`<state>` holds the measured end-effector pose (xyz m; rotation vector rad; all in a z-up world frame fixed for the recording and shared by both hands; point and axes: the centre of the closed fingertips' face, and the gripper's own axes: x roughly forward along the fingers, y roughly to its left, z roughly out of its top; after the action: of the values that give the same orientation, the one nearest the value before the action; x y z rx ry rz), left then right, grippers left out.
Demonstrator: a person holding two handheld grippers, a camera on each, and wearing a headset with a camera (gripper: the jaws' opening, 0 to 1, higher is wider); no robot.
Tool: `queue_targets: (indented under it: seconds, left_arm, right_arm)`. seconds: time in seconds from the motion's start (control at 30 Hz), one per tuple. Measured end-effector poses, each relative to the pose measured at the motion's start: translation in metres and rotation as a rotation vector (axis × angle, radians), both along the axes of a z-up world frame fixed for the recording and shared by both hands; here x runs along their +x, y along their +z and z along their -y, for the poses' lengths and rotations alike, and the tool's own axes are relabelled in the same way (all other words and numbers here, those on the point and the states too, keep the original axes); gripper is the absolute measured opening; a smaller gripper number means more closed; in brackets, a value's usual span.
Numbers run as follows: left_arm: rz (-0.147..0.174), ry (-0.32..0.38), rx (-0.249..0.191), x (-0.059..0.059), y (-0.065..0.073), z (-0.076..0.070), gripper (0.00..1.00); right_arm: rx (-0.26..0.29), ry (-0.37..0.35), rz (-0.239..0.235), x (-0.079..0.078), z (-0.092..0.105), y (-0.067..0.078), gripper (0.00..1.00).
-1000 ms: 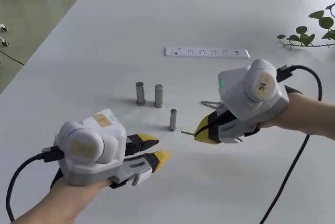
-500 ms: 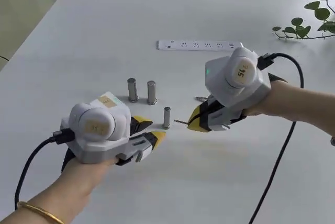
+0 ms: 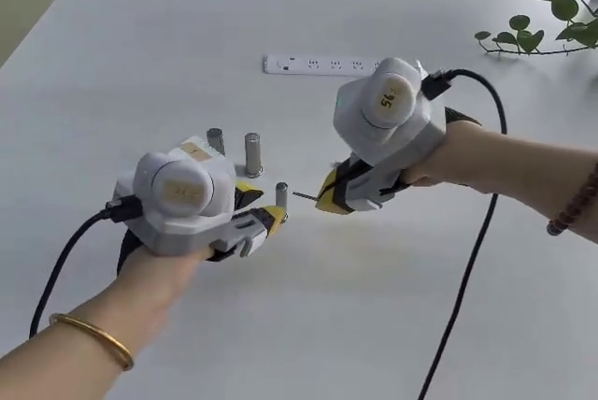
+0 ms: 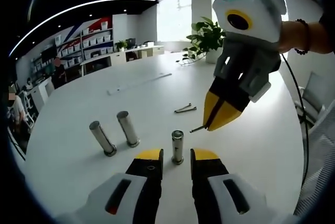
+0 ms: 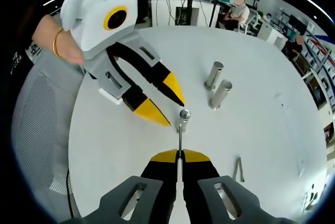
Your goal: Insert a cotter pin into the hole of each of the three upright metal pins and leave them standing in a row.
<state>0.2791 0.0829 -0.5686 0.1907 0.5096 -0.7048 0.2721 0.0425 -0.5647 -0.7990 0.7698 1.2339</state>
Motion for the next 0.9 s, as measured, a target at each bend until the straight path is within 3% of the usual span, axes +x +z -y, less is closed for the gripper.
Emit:
queue_targets:
  seconds: [0.3,0.53,0.6,0.7,0.9]
  left_arm:
    - [-0.029,-0.013,0.011,0.007,-0.015,0.006,0.16]
    - [-0.035,-0.010,-0.010,0.010,-0.015,0.010,0.13]
    - [-0.040,0.006,-0.048,0.011,-0.012,0.013,0.12]
    - [-0.033,0.011,-0.024,0.010,-0.014,0.013,0.07]
    - [-0.017,0.038,-0.036,0.011,-0.013,0.015,0.07]
  right_arm:
    - [-0.023,0.033,0.020,0.006,-0.003,-0.004,0.00]
    - [-0.021,0.040,0.015,0.005,-0.006,-0.004,0.00]
    - [-0.019,0.043,0.017,0.003,-0.007,-0.002,0.00]
    - [-0.023,0.048,0.022,0.002,-0.007,-0.002,0.00]
    - [-0.036,0.063,0.046,0.004,-0.007,-0.003,0.00]
